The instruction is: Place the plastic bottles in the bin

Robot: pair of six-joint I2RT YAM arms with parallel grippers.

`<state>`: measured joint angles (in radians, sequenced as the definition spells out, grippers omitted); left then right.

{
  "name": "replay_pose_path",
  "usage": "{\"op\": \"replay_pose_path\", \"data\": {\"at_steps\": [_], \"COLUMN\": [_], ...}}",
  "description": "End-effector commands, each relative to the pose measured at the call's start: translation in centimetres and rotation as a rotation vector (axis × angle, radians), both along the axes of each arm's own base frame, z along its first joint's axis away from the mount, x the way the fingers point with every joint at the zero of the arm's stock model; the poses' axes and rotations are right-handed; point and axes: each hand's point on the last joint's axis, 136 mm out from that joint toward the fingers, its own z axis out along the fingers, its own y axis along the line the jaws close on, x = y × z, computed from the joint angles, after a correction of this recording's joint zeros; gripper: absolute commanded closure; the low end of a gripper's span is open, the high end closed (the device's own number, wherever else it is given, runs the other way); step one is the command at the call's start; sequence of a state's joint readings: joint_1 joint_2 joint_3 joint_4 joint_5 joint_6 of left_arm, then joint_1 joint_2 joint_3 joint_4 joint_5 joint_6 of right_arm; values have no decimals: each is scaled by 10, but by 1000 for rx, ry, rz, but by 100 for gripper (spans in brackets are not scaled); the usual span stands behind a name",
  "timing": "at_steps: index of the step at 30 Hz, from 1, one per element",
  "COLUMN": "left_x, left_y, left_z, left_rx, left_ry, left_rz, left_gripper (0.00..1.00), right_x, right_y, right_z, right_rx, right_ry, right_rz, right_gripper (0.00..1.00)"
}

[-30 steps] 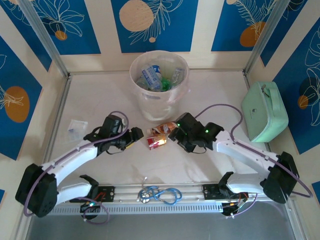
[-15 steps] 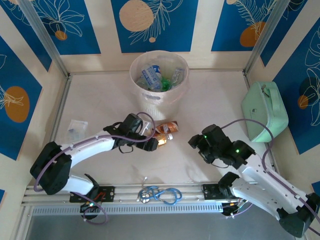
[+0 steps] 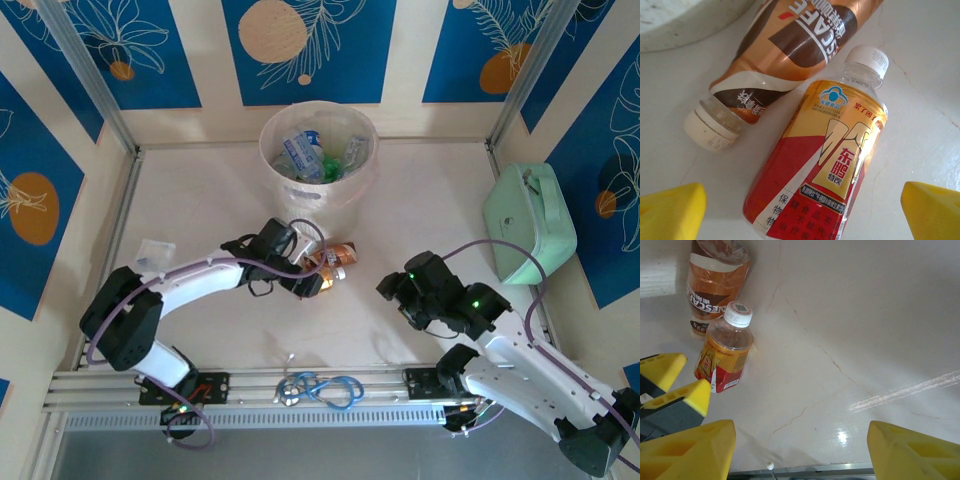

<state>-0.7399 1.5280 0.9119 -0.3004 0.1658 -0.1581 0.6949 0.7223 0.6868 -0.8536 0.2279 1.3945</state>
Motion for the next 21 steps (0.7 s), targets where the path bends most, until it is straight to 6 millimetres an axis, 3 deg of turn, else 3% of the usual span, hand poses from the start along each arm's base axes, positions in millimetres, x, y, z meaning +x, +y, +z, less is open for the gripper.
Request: {"op": "replay_pose_path", "data": {"at_steps": [1,13,21], "left_x": [-1,-30,-24], "left_y": [-12,-30,-31], "left_z": [2,-14,-32], "left_rx": [8,27,100], "left_ry": [-12,56,101], "left_rz": [-57,-138,-123], "left_gripper": [2,8,18], "right_x": [-4,-3,-4], "right_y": [-3,-4,-5], "right_z": [1,0,1], "right_rx": [-1,1,5], "right_ry": [2,-9,-9], "right_rz": [7,6,3], "right_gripper": [29,30,30]}}
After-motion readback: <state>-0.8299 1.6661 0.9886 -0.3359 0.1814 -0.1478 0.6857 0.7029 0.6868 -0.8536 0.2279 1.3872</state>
